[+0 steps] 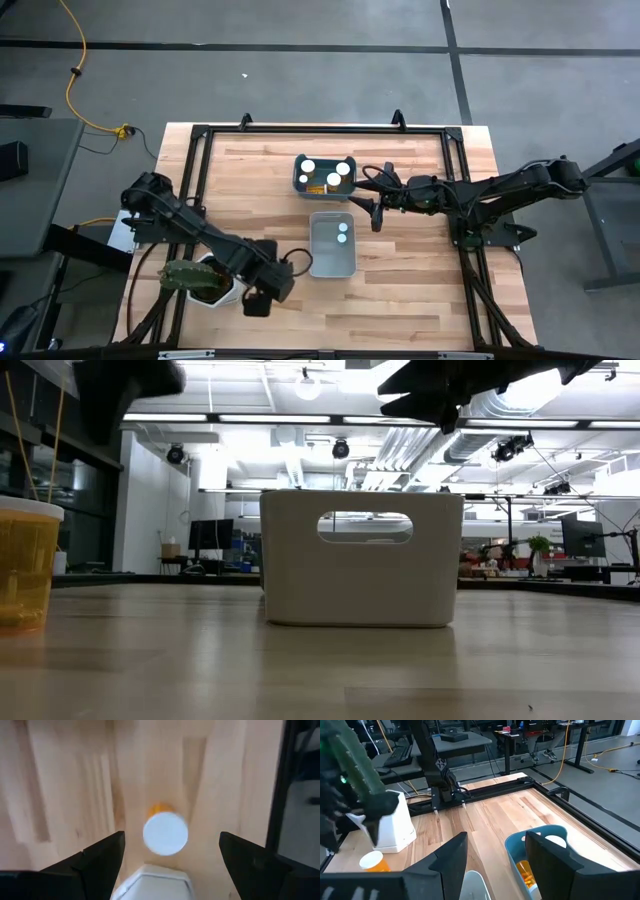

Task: Pick and place medicine bottles into bin by pill shape (circle, oval)
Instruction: Put the orange capsule bottle into the blue bin

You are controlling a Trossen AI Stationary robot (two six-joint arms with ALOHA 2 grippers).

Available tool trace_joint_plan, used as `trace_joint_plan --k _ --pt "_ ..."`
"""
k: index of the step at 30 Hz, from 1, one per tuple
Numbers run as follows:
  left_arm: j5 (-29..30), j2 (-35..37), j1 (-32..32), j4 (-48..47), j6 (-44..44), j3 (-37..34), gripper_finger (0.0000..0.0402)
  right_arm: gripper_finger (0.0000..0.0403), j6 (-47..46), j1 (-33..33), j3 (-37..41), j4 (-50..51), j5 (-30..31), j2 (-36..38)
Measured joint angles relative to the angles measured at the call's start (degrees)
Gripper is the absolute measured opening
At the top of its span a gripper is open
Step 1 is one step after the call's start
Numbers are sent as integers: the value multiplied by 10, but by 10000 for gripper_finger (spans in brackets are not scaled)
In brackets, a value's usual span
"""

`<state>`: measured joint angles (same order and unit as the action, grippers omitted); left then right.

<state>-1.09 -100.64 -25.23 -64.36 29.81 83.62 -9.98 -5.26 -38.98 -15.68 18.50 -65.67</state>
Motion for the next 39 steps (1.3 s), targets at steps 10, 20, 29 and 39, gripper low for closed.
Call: trace_joint_plan --k 10,20,29,39 --pt "5 -43 -27 26 97 -21 314 193 0 0 0 5 0 0" --pt "61 -68 -45 18 125 -25 314 193 0 0 0 14 0 0" --pt "39 -68 -45 63 130 -68 314 193 0 0 0 13 0 0" --pt "69 -68 -44 73 101 -71 313 193 0 0 0 14 1 0"
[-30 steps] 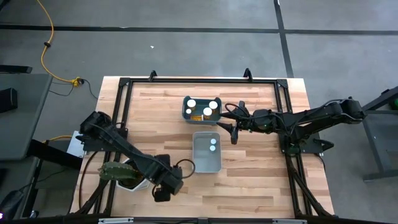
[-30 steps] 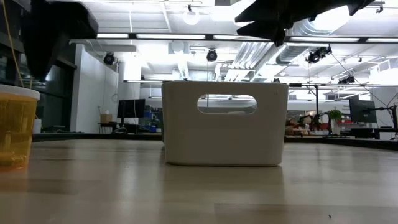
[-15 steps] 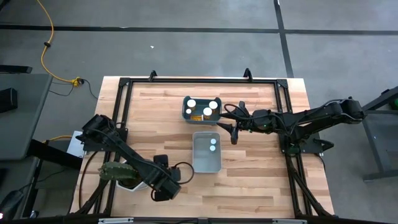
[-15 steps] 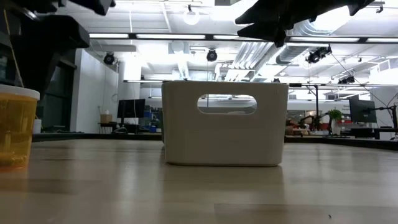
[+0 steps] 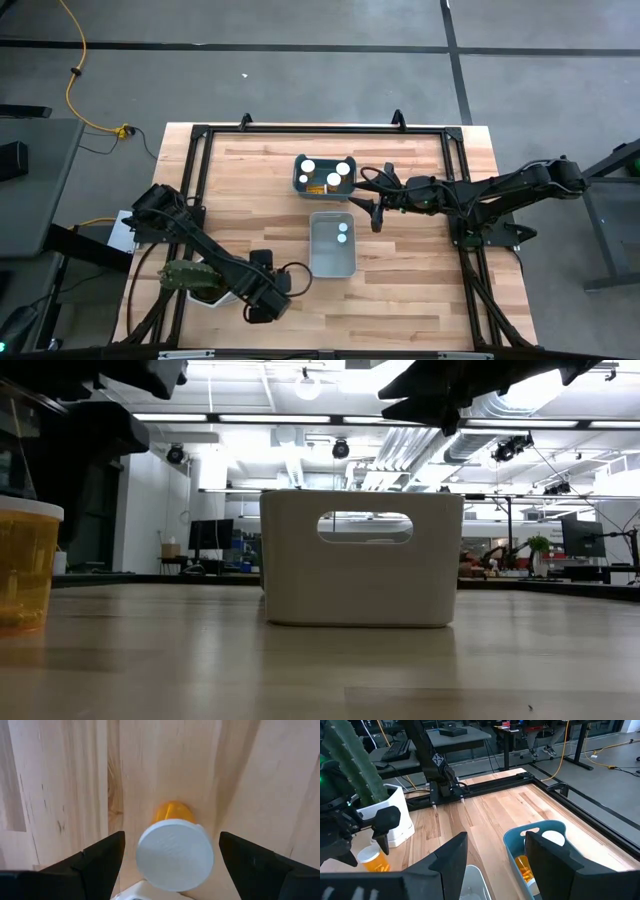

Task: Pick and place medicine bottles into bin by pill shape (circle, oval)
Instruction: Put the orange capsule bottle into the blue bin

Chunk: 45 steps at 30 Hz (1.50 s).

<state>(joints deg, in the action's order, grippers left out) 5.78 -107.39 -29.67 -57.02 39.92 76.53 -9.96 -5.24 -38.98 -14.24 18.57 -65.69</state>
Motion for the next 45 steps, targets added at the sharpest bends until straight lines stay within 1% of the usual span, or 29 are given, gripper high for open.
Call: trace_joint_plan --k 4,12,16,20,23,25,29,33,37,39,41,43,45 --pt "1 0 0 -4 -3 0 295 193 0 0 0 1 3 0" --pt "1 6 2 -6 -6 0 217 193 0 0 0 3 10 0" --pt "-2 8 8 -7 -13 0 188 193 0 0 0 7 10 0" --pt "6 28 25 -34 -49 0 187 193 0 0 0 14 10 0" --pt "46 60 49 -72 -81 0 200 193 0 0 0 15 10 0" --pt "84 88 71 -93 -103 0 205 193 0 0 0 16 10 0" --pt "140 162 130 -90 -139 0 205 193 0 0 0 25 10 0" --pt "171 241 198 -37 -178 0 203 193 0 0 0 34 10 0" --pt "200 310 265 54 -217 0 203 193 0 0 0 38 10 0" --pt "206 337 294 127 -231 -11 203 193 -3 0 0 38 10 0" --pt "197 367 320 186 -253 -41 203 193 -3 0 0 38 10 0" --pt "163 388 340 271 -263 -79 203 193 -2 0 0 43 10 0" --pt "120 410 359 334 -266 -127 203 193 -5 0 0 42 8 0"
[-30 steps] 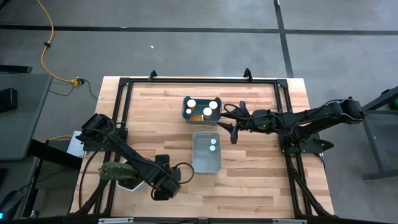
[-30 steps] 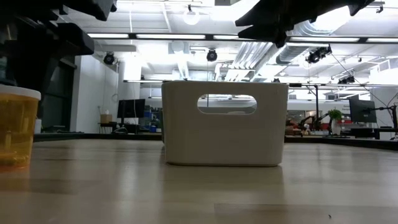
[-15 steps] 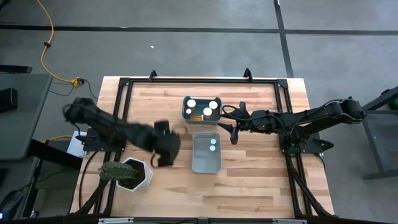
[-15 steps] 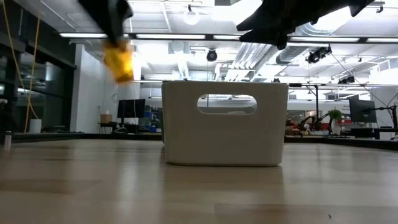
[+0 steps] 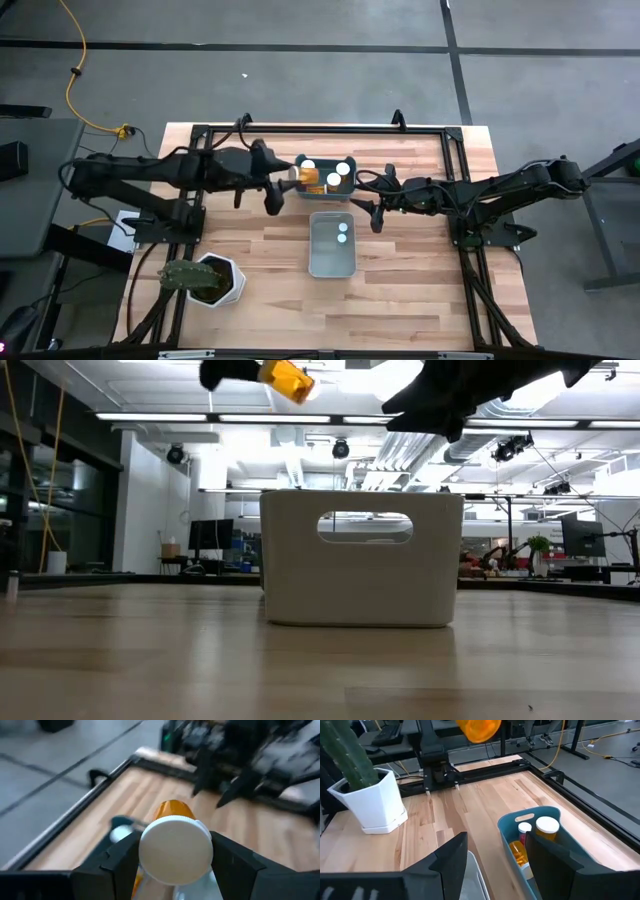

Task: Pick and place medicine bottles into bin by pill shape (circle, oval)
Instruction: Put the orange capsule bottle into the blue bin

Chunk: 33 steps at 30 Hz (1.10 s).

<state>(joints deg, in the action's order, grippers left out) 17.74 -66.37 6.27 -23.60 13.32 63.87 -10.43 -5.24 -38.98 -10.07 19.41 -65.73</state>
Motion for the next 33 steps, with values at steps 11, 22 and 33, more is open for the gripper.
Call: trace_joint_plan --k 11,22,33 --pt "-67 27 24 401 120 -223 203 193 0 0 0 -26 -18 0" --pt "-85 22 23 513 164 -294 202 193 -14 0 0 -35 -20 0" --pt "-87 22 23 513 150 -294 202 193 -15 0 0 -35 -20 0"
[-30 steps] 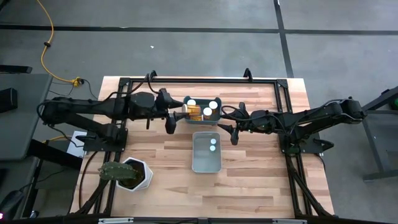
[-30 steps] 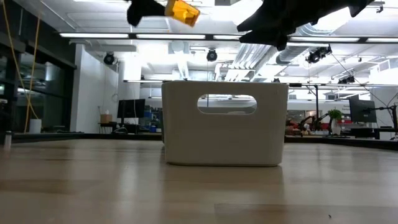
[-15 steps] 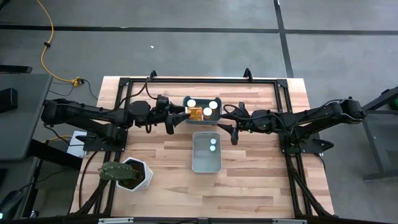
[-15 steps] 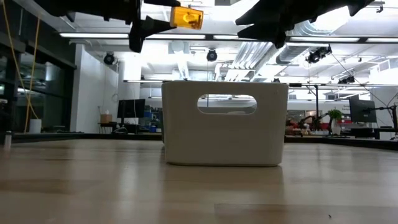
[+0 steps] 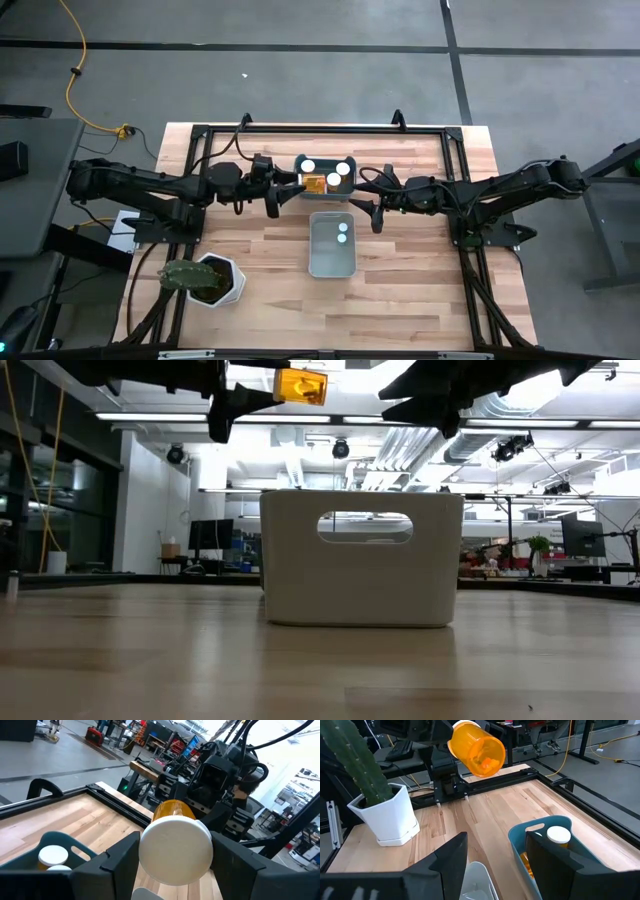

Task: Pick and place medicine bottles into bin by pill shape (circle, oval)
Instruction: Put the orange capsule bottle into the blue bin

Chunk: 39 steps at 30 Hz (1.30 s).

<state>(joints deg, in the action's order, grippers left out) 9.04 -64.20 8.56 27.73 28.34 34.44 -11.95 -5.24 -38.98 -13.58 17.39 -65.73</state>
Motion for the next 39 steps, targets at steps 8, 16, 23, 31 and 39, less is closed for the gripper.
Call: trace_joint_plan --k 8,16,23,31,39 --pt "0 0 0 0 0 0 202 193 0 0 0 0 0 0" --pt "-8 0 0 0 0 0 202 193 -11 0 0 0 0 0" --pt "-9 0 0 0 0 0 202 193 -11 0 0 0 0 0" --pt "-9 0 0 -5 7 0 202 193 -11 0 0 -12 0 0" --pt "-11 0 17 -10 10 1 202 193 1 0 0 -67 26 0"
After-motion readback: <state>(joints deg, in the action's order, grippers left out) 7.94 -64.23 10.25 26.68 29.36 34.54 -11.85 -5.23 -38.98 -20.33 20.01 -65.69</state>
